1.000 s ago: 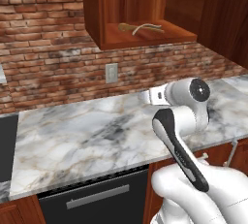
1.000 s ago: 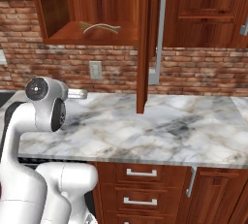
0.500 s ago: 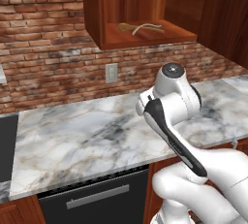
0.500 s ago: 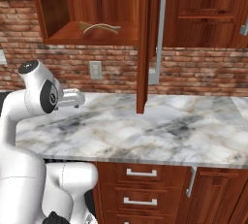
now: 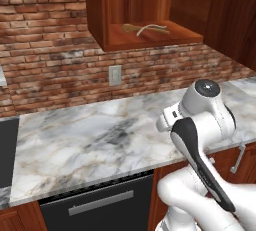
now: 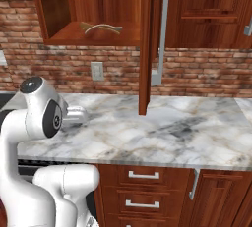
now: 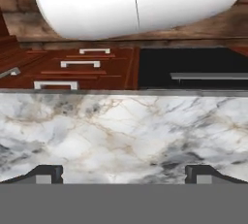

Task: Organize the utensils by type. Pick up the wooden spoons from the counter and place them in the open cabinet. Then pick up the metallic utensils from the counter and place them in the open drawer.

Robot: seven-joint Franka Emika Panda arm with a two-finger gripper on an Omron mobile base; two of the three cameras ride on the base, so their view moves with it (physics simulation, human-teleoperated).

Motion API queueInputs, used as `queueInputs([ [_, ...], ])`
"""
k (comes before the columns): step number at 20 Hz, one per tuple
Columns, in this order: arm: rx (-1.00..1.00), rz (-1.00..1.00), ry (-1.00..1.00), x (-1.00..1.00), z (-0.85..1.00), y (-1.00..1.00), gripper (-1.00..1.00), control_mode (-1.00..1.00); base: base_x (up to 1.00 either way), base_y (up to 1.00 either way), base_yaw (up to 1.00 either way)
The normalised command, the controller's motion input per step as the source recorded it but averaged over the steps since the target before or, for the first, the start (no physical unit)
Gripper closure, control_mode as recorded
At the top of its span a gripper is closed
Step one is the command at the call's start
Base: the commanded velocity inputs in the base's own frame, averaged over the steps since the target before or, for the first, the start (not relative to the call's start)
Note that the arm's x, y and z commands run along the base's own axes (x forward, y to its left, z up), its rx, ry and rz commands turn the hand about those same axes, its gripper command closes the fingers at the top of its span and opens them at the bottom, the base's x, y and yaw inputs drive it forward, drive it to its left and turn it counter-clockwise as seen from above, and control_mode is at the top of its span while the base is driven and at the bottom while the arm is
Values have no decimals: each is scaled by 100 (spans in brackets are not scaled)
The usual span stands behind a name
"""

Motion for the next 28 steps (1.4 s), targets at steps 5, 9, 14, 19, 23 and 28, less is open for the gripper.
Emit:
queueInputs([
  [5, 0, 0, -13, -40, -10, -3, -100, -100, 0, 0, 0],
  [9, 0, 0, -12, -31, -11, 0, -100, -100, 0, 0, 0],
  [14, 0, 0, -3, -7, -2, 0, -100, 100, -37, -1, -2],
  [19, 0, 0, 0, 0, 0, 0, -100, 100, -55, -13, -16],
  [23, 0, 0, 0, 0, 0, 0, -100, 100, -54, -27, -31],
  [28, 0, 0, 0, 0, 0, 0, -100, 100, -48, -38, -49],
])
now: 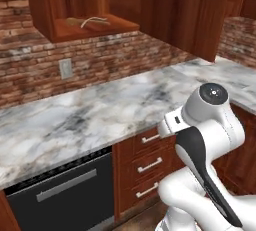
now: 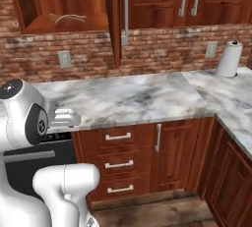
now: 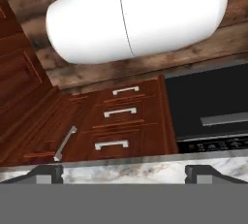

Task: Organize the utensils by type. Pick up the wooden spoons from the counter and place them in the open cabinet. Then pick up the metallic utensils from the counter and place them in the open drawer.

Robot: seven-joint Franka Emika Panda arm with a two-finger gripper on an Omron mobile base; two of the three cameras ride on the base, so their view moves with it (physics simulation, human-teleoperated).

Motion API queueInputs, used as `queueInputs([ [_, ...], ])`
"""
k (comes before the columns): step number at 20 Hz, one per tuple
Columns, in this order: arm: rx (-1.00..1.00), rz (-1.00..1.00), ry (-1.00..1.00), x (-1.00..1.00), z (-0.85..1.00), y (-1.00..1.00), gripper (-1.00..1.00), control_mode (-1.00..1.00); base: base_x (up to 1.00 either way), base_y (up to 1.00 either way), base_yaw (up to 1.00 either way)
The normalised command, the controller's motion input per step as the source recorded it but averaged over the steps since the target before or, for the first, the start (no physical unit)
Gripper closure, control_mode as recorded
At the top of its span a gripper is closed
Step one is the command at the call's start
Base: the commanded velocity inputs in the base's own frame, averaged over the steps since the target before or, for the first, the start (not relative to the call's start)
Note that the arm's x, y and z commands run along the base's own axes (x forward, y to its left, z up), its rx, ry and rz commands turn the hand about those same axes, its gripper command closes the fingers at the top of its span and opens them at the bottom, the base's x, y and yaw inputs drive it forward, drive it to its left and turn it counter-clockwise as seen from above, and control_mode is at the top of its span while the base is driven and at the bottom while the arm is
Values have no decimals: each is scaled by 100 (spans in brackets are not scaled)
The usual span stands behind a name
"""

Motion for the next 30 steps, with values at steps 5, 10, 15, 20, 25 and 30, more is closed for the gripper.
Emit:
queueInputs([
  [5, 0, 0, 0, 0, 0, 0, -100, 100, -32, -30, -59],
  [10, 0, 0, 0, 0, 0, 0, -100, 100, -14, -55, -56],
  [15, 0, 0, 0, 0, 0, 0, -100, 100, -1, -75, -50],
  [20, 0, 0, 0, 0, 0, 0, -100, 100, 0, -98, -42],
  [25, 0, 0, 0, 0, 0, 0, -100, 100, 0, -100, -37],
  [30, 0, 0, 0, 0, 0, 0, -100, 100, -3, -100, -35],
])
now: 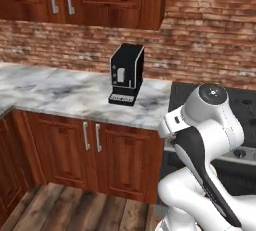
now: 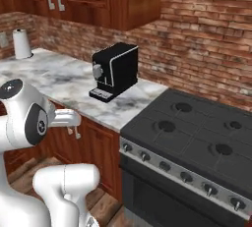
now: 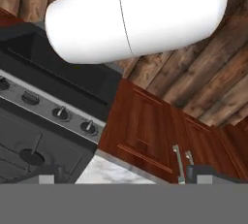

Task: Organize the utensils by type. Pick up the wooden spoons from the counter and place them in the open cabinet. Then pick up the metallic utensils from the counter and place them in the open drawer.

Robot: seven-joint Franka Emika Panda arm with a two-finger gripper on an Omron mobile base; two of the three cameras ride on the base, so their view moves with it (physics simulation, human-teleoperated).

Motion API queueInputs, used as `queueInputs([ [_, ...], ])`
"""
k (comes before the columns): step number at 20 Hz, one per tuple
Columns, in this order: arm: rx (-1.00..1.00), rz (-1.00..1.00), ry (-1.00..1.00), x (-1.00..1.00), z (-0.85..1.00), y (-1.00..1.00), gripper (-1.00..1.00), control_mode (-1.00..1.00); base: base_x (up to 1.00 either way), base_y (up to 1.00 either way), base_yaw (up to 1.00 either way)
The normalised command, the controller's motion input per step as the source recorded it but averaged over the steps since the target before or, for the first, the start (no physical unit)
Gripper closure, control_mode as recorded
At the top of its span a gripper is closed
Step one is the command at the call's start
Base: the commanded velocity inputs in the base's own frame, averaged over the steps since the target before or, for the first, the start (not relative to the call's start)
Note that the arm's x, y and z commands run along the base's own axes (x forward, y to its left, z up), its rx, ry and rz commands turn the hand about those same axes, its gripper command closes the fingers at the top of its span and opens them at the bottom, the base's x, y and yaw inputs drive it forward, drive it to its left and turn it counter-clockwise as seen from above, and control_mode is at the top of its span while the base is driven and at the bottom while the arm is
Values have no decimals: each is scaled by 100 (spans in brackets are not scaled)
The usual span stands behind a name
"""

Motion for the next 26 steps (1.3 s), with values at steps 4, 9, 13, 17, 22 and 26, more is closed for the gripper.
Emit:
queueInputs([
  [4, 0, 0, 0, 0, 0, 0, -100, 100, -17, -100, -35],
  [9, 0, 0, 0, 0, 0, 0, -100, 100, -18, -98, -37],
  [13, 0, 0, 0, 0, 0, 0, -100, 100, -16, -91, -40],
  [17, 0, 0, 0, 0, 0, 0, -100, 100, -4, -88, -33],
  [22, 0, 0, 0, 0, 0, 0, -100, 100, 0, -78, -23],
  [26, 0, 0, 0, 0, 0, 0, -100, 100, 0, -62, -14],
])
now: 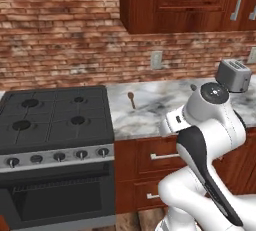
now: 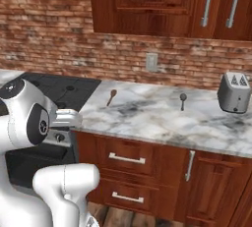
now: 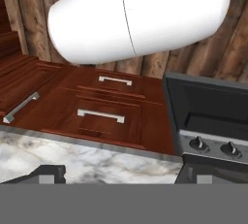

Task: Organize the utensils by type. Pick up the wooden spoons from the counter and place them in the open cabinet. Then pick up the metallic utensils from the counter and place them in the open drawer.

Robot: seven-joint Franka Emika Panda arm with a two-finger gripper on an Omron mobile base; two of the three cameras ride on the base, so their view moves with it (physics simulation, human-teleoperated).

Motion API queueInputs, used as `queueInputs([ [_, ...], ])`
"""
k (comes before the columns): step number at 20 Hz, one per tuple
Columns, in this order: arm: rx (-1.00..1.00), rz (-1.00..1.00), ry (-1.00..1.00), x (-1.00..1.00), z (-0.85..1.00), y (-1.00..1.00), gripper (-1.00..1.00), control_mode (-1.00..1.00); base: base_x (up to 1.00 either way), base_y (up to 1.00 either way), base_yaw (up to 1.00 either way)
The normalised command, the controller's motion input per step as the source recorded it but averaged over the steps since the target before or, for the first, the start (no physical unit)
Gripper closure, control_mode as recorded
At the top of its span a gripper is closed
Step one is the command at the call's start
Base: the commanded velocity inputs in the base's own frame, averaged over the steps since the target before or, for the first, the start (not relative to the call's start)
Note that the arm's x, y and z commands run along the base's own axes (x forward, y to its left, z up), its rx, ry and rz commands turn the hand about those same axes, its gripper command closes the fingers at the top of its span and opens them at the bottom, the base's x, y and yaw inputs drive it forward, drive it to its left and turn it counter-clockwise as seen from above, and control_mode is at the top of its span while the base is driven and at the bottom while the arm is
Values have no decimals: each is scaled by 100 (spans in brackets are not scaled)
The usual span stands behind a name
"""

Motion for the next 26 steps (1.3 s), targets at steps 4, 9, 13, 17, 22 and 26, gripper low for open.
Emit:
queueInputs([
  [4, 0, 0, 0, 0, 0, 0, -100, 100, 5, -38, -15],
  [9, 0, 0, 0, 0, 0, 0, -100, 100, 18, -20, -20],
  [13, 0, 0, 0, 0, 0, 0, -100, 100, 25, -7, -23],
  [17, 0, 0, 0, 0, 0, 0, -100, 100, 34, -2, -23],
  [22, 0, 0, 0, 0, 0, 0, -100, 100, 44, 0, -18],
  [26, 0, 0, 0, 0, 0, 0, -100, 100, 34, 0, -15],
])
